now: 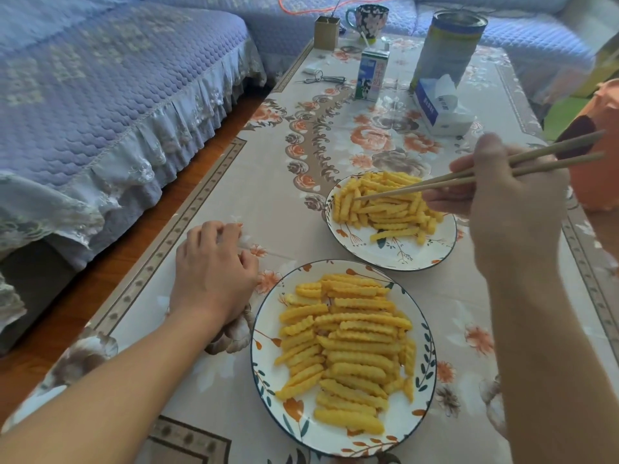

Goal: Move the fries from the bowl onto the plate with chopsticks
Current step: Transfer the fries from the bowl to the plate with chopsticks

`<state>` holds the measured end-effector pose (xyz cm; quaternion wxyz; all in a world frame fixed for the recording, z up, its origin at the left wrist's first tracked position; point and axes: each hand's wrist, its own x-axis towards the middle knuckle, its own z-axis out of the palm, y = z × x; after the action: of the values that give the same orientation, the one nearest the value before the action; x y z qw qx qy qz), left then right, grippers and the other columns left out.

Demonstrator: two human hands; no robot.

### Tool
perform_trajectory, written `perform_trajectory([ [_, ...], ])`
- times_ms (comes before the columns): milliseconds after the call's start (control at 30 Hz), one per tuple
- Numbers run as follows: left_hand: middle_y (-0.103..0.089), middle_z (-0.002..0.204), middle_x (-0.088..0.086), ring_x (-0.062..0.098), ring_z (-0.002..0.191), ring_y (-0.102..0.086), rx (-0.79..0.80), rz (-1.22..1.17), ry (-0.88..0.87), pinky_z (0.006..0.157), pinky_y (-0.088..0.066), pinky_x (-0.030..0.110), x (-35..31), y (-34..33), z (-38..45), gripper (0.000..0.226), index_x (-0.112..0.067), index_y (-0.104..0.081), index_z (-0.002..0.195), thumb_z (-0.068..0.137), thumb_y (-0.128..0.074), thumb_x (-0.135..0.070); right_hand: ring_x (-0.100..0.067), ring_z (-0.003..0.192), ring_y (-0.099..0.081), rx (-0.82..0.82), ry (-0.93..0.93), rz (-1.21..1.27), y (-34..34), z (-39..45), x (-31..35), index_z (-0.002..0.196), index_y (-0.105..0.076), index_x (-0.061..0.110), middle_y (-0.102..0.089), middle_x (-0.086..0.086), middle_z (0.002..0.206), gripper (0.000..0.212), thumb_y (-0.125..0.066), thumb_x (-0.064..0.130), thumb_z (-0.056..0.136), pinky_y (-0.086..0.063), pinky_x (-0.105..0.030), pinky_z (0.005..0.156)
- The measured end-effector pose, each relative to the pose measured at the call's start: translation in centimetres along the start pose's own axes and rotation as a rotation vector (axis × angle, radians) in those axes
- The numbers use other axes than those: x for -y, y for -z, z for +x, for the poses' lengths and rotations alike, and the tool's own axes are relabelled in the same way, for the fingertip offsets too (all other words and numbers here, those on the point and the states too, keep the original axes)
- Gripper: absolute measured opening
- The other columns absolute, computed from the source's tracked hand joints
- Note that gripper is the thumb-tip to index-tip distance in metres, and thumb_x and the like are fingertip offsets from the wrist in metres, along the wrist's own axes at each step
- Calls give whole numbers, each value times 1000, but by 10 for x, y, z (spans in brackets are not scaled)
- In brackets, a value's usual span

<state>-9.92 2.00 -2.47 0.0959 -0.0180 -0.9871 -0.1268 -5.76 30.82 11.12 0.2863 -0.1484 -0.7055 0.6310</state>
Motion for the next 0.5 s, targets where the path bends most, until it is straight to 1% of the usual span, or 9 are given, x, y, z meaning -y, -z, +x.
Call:
perform_trajectory([
  [33, -53, 129, 10, 31, 122, -45, 1, 0, -2, 102, -40, 49, 0, 0, 0, 35, -18, -58, 125, 91, -53, -27, -29, 55, -73, 37, -28, 26, 4, 2, 4, 74, -67, 9, -69, -9, 55, 39, -51, 25, 106, -61, -32, 51],
  [100, -53, 129, 10, 31, 122, -44, 2, -1, -3, 102, -40, 48, 0, 0, 0, 36, -18, -57, 125, 91, -52, -27, -30, 53, -73, 167, -81, 65, 9, 2, 12, 74, -66, 7, -67, -10, 53, 40, -51, 23, 107, -60, -32, 50],
  [200, -54, 127, 10, 31, 119, -45, -8, -1, -3, 100, -41, 49, 0, 1, 0, 37, -17, -58, 123, 89, -48, -29, -34, 50, -70, 437, -91, 74, 12, -6, 22, 69, -68, 6, -66, -14, 53, 43, -53, 22, 105, -59, -32, 47],
  [300, -56, 123, 10, 32, 116, -47, -15, 1, -8, 97, -42, 49, -1, 1, -1, 41, -16, -59, 120, 86, -43, -32, -39, 50, -69, 709, -60, -11, 6, -22, 31, 66, -70, 4, -65, -21, 56, 39, -59, 32, 90, -59, -39, 47],
  [367, -55, 123, 10, 32, 116, -47, -14, 2, -7, 97, -42, 49, -2, 2, -1, 40, -16, -59, 120, 86, -44, -31, -37, 50, -70, 807, -49, -75, 2, -30, 32, 68, -68, 3, -66, -23, 58, 38, -59, 35, 87, -60, -41, 49],
  [433, -55, 124, 11, 32, 117, -47, -11, 8, -7, 98, -41, 49, -1, 2, -1, 37, -16, -59, 121, 88, -48, -29, -34, 51, -71, 857, -49, -111, -2, -34, 31, 72, -70, 4, -67, -22, 59, 37, -59, 36, 87, -60, -38, 51],
  [500, -55, 123, 11, 32, 116, -47, -17, 10, -12, 98, -41, 49, -1, 1, -1, 36, -15, -59, 121, 88, -50, -28, -33, 53, -71, 871, -51, -122, -4, -35, 29, 72, -70, 7, -68, -18, 60, 35, -60, 38, 87, -60, -35, 52],
])
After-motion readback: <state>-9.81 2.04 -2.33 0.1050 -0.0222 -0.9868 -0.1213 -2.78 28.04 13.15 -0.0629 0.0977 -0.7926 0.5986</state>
